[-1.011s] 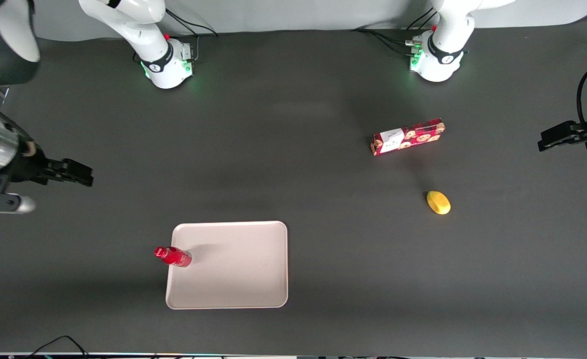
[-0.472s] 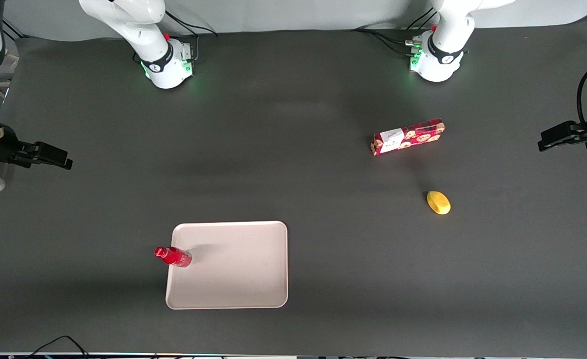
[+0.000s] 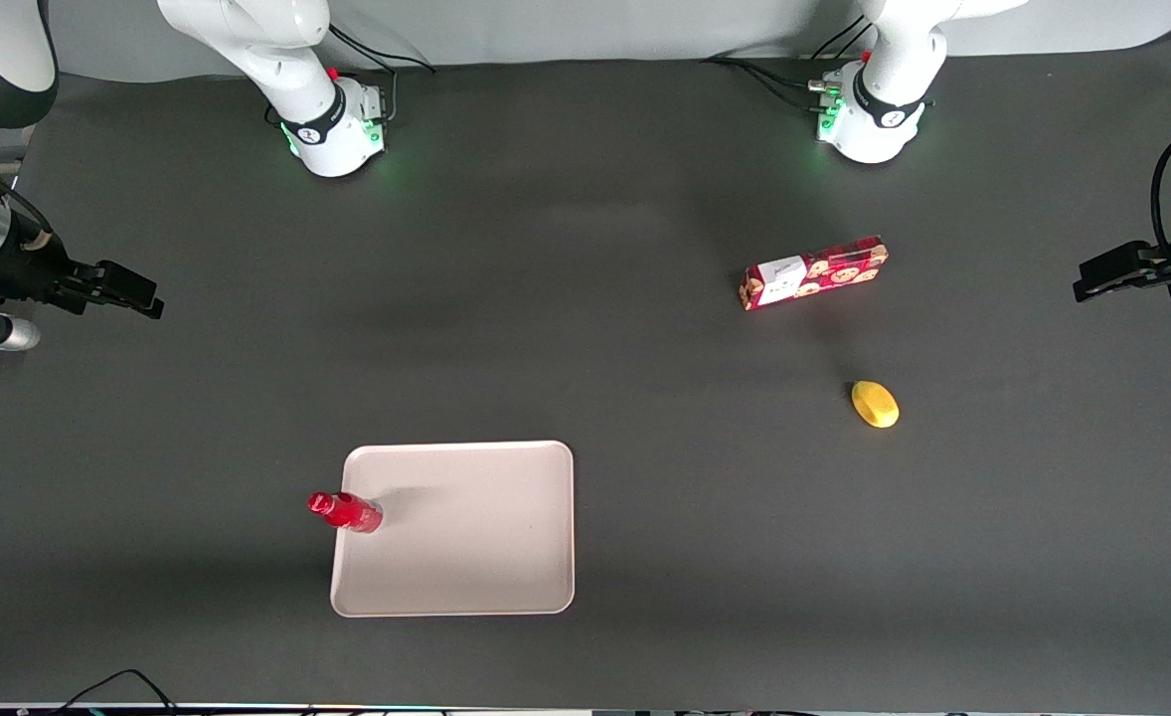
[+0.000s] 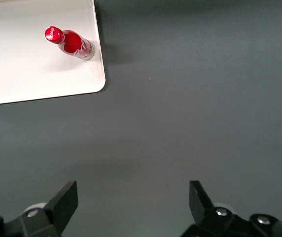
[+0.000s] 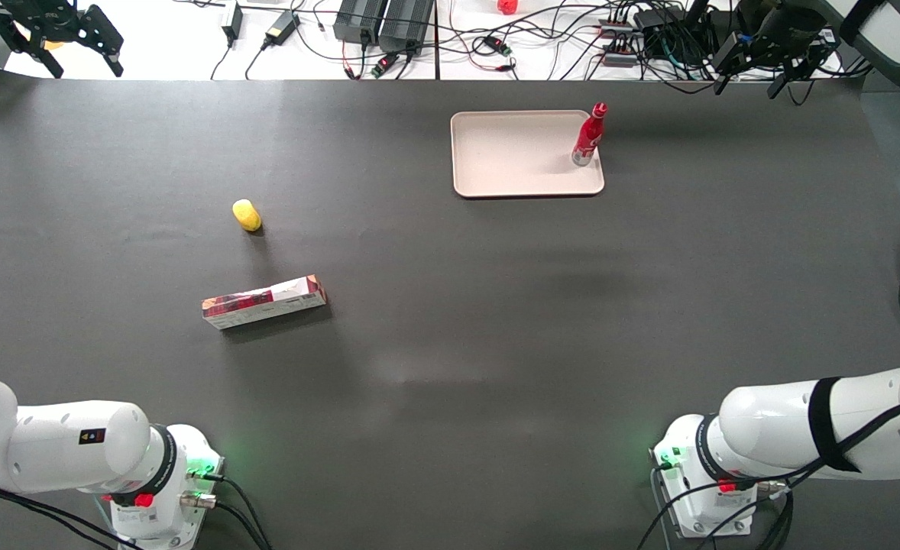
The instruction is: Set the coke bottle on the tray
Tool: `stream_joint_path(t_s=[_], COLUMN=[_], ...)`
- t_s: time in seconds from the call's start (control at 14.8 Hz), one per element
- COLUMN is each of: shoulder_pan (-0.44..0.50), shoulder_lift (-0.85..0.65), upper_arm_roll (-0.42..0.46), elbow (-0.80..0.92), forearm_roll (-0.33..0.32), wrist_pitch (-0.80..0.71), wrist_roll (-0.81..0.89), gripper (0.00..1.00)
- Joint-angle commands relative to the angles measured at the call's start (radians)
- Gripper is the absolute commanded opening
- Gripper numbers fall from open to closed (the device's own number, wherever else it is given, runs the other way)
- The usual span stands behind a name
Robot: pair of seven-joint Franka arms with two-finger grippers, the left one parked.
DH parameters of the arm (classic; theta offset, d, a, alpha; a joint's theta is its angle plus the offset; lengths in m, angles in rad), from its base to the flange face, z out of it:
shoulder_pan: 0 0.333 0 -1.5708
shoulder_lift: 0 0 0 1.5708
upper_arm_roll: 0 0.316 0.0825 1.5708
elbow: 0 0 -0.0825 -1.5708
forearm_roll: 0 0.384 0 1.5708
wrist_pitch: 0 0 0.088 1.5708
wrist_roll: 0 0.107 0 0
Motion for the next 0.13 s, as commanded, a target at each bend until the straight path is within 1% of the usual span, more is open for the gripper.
stream_joint_path(t_s=[0.0,0.07], shoulder_pan=[0.002,0.002], shoulder_lift=[-0.027,-0.025], upper_arm_roll=[-0.013,-0.013], elbow=[-0.034,-0.032], forearm_roll=[0.036,0.037], wrist_pitch=[0.031,0.033], wrist_roll=[-0.022,-0.022], gripper=[1.0,1.0])
